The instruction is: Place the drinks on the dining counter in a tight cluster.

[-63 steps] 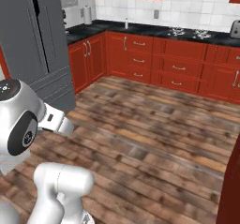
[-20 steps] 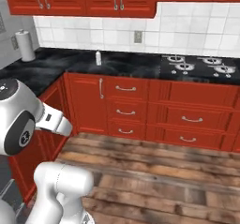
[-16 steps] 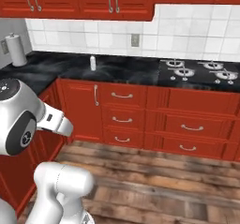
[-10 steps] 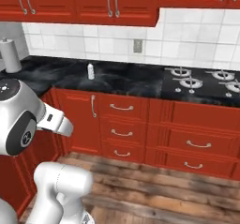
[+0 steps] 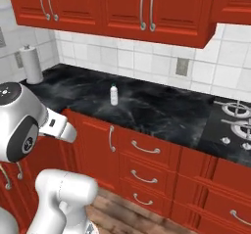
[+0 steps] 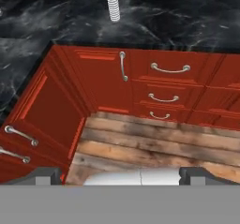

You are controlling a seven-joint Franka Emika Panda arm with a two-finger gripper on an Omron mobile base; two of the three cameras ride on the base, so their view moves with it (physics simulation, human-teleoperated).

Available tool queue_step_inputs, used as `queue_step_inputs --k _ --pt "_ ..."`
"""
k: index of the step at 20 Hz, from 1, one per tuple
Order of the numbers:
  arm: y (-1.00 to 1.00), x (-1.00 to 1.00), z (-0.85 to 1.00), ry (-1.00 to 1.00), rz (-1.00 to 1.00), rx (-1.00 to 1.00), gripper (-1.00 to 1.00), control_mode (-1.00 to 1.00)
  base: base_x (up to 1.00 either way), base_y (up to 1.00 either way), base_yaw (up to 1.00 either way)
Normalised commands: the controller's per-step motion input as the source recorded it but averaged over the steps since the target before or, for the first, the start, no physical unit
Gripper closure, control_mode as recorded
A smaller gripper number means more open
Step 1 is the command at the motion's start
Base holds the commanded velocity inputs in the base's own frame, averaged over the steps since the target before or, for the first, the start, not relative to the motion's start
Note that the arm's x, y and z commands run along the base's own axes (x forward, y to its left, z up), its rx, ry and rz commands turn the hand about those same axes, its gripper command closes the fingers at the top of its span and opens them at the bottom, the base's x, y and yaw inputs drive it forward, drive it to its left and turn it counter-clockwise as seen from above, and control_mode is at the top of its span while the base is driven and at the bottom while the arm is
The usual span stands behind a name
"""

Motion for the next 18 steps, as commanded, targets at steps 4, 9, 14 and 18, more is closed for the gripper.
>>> queue_step_inputs --k 4,9,14,18 --pt "0.00 0.00 0.00 0.00 0.00 0.00 -1.00 1.00 1.00 -0.14 0.06" --pt "0.00 0.00 0.00 0.00 0.00 0.00 -1.00 1.00 0.92 0.13 -0.12" --pt "0.00 0.00 0.00 0.00 0.00 0.00 -1.00 1.00 0.13 0.44 -0.23" --pt "0.00 0.00 0.00 0.00 0.00 0.00 -1.00 1.00 0.00 0.23 -0.37"
